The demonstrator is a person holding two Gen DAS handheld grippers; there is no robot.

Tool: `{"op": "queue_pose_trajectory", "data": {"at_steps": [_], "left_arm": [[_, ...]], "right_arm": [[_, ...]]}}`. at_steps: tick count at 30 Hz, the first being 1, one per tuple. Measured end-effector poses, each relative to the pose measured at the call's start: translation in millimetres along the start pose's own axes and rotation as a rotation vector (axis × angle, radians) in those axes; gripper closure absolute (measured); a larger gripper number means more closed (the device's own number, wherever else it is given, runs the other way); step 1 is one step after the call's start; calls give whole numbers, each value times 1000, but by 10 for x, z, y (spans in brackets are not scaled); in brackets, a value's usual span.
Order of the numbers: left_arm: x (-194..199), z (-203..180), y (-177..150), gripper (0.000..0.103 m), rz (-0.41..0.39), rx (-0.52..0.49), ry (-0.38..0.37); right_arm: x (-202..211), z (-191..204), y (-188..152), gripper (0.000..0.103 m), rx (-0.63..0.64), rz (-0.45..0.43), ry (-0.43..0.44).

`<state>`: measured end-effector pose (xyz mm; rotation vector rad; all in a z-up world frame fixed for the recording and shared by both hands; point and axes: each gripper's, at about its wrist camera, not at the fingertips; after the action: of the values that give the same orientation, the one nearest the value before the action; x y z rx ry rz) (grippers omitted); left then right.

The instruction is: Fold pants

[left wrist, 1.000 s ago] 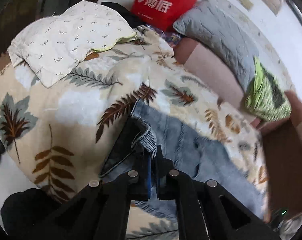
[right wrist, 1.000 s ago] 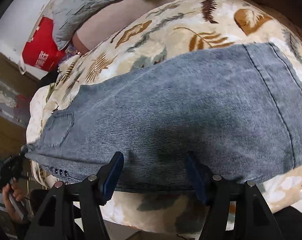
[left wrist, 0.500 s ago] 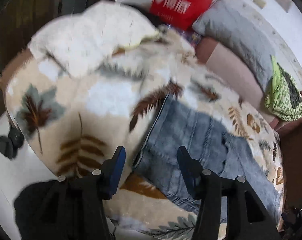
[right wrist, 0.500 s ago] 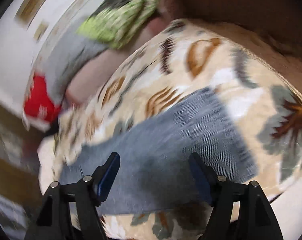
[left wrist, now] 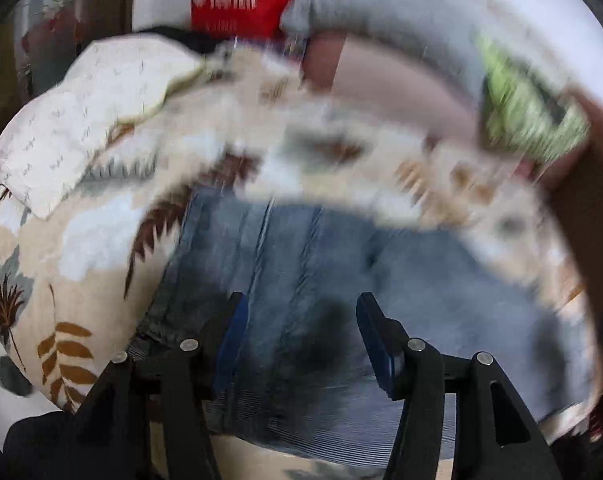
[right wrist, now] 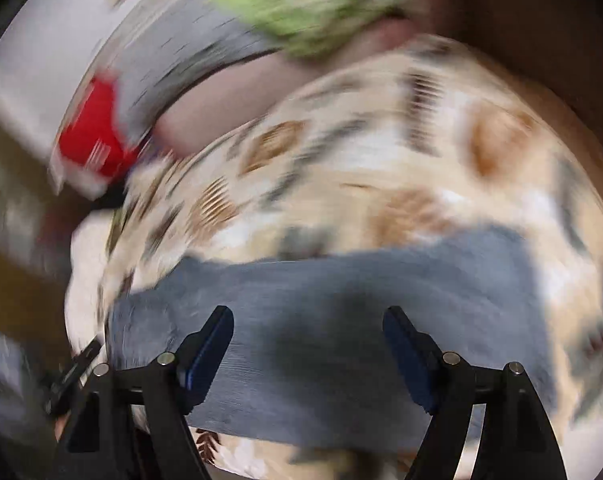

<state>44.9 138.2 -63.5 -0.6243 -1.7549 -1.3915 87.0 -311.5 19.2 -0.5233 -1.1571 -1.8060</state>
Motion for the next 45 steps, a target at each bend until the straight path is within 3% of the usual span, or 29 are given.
{"op": "queue_pose_trajectory", "data": {"at_steps": [1, 3, 6, 12, 14, 15, 16, 17, 22, 25, 28, 30, 31, 34, 37, 43, 45], "left_arm": [[-128, 25, -45, 43, 36, -6, 21], [-171, 57, -99, 38, -9, -20, 33], [-165, 59, -102, 38, -10, -21, 29], [-174, 95, -124, 38, -29, -18, 7], [-178, 88, -122, 38, -32, -20, 5], [-179, 87, -121, 38, -32, -18, 2], [-177, 87, -120, 38, -32, -15, 1], [-178, 87, -118, 38, -32, -15, 1], [-178, 85, -121, 38, -34, -13, 3], [-173, 89, -130, 38, -41, -14, 1], [-168, 85, -142, 37, -48, -13, 4], [-164, 70, -145, 37, -51, -17, 14], [-164, 66, -146, 37, -51, -16, 17], [-162, 49, -149, 36, -55, -16, 30], [-161, 25, -159, 33, -65, -21, 50], [-166, 4, -156, 30, -68, -29, 81], [-158, -12, -133, 30, -56, -31, 92]], "right_arm": [[-157, 239, 66, 23, 72, 21, 14], [-505, 679, 210, 23, 198, 69, 39], [-1239, 1263, 443, 24, 364, 159, 24], [-2264, 1567, 584, 38, 465, 350, -2], [-2415, 1612, 501, 75, 505, 406, 0], [-2464, 1650, 447, 83, 543, 418, -24], [-2475, 1685, 425, 99, 569, 405, -51], [-2480, 1700, 426, 101, 582, 386, -77], [-2620, 1649, 435, 101, 566, 331, -169], [-2493, 1570, 439, 97, 484, 254, -136], [-2105, 1465, 424, 78, 370, 163, -95], [-1692, 1351, 334, 44, 288, 93, -36], [-1514, 1300, 275, 40, 252, 65, -13], [-946, 1074, 15, 40, 146, 26, 90], [-637, 646, -189, 40, 20, 35, 122], [-396, -619, -200, 40, -265, -43, 38], [-513, -1096, -145, 39, -368, -46, -42]]}}
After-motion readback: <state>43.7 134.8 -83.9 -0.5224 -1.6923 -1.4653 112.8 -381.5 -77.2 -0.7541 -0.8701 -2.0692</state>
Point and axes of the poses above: each gripper's, at about its wrist camera, not at the fingertips, and x roughly against the way its jaws point, z to its left, y to its top, and after that the axes turned 5 degrees about y, right-handed
